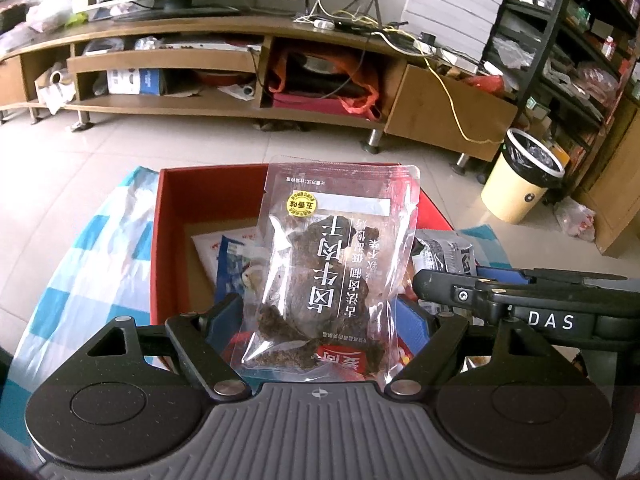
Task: Organize snacks
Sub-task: 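Carry the jerky bag with left tool while right tool carries the wafer into the box, then open both tools to release the jerky bag and wafer in the box, then grasp the red Trolli gummy bag with the left tool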
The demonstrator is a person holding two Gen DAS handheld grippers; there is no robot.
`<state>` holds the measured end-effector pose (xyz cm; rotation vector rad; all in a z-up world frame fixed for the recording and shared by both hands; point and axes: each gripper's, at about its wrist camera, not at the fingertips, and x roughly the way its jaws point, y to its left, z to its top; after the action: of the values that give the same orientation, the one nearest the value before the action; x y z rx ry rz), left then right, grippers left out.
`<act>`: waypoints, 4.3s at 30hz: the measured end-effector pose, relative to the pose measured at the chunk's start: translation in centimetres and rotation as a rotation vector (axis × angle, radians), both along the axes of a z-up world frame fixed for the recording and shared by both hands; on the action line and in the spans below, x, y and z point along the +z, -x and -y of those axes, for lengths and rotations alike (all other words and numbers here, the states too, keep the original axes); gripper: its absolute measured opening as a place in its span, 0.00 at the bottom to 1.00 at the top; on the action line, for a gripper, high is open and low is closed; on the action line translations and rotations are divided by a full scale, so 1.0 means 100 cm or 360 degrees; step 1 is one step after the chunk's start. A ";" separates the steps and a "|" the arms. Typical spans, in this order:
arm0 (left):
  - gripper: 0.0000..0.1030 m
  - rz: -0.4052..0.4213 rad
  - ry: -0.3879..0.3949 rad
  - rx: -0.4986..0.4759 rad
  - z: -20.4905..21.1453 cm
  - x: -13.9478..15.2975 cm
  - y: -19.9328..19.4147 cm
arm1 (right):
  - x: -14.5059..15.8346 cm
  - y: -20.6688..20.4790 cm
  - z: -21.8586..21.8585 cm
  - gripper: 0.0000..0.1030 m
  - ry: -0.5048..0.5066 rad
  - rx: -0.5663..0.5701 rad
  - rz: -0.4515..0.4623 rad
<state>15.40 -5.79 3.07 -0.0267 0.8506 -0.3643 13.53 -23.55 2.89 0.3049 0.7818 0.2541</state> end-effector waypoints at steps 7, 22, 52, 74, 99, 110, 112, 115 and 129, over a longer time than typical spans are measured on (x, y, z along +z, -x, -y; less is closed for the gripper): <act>0.82 0.0009 0.0010 0.0041 0.001 -0.002 -0.018 | -0.002 -0.022 0.002 0.55 -0.0017 -0.0030 0.0002; 0.84 -0.0037 -0.0070 0.0125 -0.001 -0.023 -0.050 | -0.022 -0.068 -0.007 0.55 0.0007 -0.0035 -0.0052; 0.94 0.0000 -0.0225 0.0220 -0.004 -0.026 -0.051 | -0.028 -0.073 -0.020 0.63 0.0210 -0.0035 -0.0037; 0.97 0.0019 -0.0196 0.0169 -0.001 -0.016 -0.031 | -0.016 -0.047 0.008 0.64 0.0239 -0.0093 -0.0004; 0.98 -0.0362 -0.0236 0.0025 0.071 -0.078 0.020 | -0.013 0.034 0.072 0.65 0.0208 -0.0124 -0.0081; 0.80 -0.0318 -0.0446 0.0019 0.087 -0.088 0.021 | -0.026 0.032 0.079 0.68 0.0228 -0.0088 -0.0194; 0.67 -0.0332 -0.0437 -0.0020 0.077 -0.084 0.029 | -0.032 0.031 0.080 0.68 0.0222 -0.0085 -0.0234; 0.64 -0.0355 -0.0485 -0.0056 0.061 -0.082 0.039 | -0.040 0.028 0.078 0.68 0.0212 -0.0083 -0.0282; 0.84 -0.0399 -0.0399 -0.0122 0.041 -0.082 0.048 | -0.073 -0.020 0.008 0.79 0.0292 0.0183 -0.0436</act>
<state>10.60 -9.84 -5.16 0.1971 1.1429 -0.3278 15.51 -24.36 -4.44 0.1219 1.0879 0.2493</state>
